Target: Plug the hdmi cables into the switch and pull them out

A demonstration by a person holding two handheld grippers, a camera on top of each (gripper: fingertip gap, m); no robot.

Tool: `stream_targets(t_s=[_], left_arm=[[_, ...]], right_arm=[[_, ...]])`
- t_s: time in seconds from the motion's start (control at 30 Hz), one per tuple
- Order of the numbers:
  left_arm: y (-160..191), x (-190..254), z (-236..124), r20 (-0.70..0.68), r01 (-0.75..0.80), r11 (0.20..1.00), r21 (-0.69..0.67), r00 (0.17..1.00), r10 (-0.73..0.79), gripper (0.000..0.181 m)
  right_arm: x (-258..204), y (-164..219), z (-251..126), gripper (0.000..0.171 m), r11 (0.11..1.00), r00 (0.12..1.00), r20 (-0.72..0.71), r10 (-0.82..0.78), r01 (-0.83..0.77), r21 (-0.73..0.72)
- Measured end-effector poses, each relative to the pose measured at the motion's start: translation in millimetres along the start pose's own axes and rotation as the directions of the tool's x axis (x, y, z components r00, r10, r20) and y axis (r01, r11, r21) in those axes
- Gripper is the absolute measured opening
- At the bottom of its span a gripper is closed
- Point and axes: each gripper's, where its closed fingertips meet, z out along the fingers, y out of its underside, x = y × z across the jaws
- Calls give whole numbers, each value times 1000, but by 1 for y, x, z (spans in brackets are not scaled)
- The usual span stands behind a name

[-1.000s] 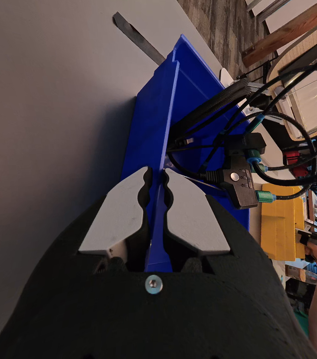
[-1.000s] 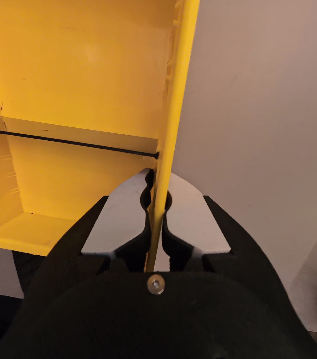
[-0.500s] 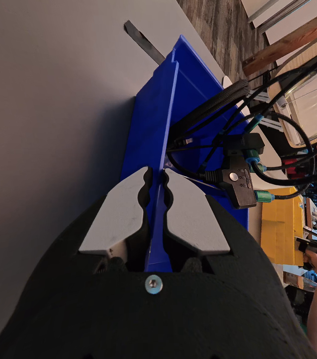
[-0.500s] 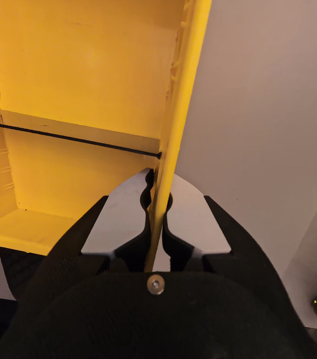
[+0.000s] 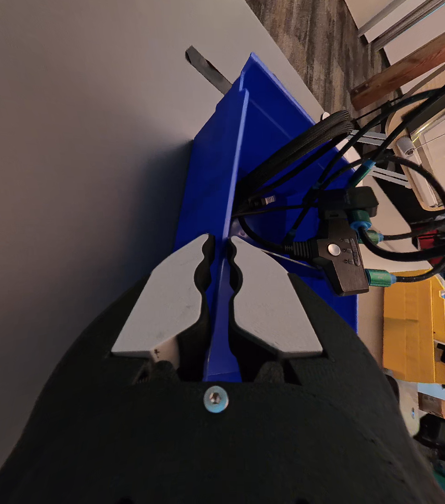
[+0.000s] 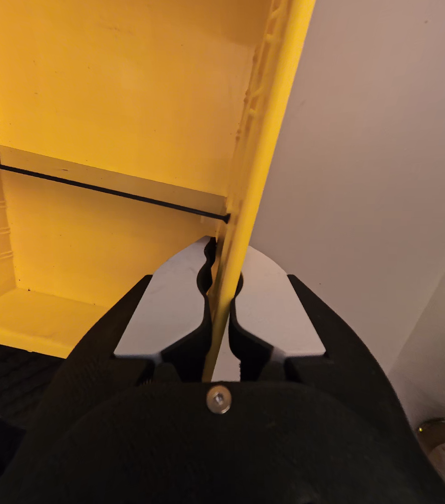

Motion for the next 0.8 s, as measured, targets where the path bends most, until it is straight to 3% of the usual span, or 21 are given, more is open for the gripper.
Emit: stream_targets(t_s=[0.13, 0.23, 0.3, 0.4, 0.53, 0.67, 0.73, 0.8], left_arm=[[-7, 2, -1, 22, -38, 998, 39, 999, 38, 3], [-30, 8, -24, 20, -60, 977, 204, 998, 57, 12], [-47, 34, -47, -80, -98, 937, 336, 988, 132, 23], [-52, 88, -78, -263, -160, 880, 448, 917, 301, 33], [-37, 149, -99, -316, -340, 778, 528, 772, 552, 39], [-13, 188, -92, -182, -579, 614, 537, 631, 754, 53], [-8, 198, -81, -30, -677, 483, 555, 564, 825, 51], [-5, 204, -68, 140, -762, 341, 550, 487, 862, 43]], right_arm=[[5, 1, 0, 15, 1000, 997, -67, -23, 23, 2], [11, 5, -2, 30, 995, 980, -170, -104, 103, -18], [15, 6, -6, 42, 987, 959, -236, -159, 157, -29], [10, 1, -18, 47, 982, 952, -249, -179, 187, 12], [5, -20, -56, 51, 963, 946, -288, -146, 202, 176], [-9, -53, -118, 51, 866, 931, -359, -64, 230, 443], [-31, -74, -160, 51, 742, 931, -364, -26, 262, 617], [-68, -91, -204, 51, 563, 946, -324, -30, 283, 776]])
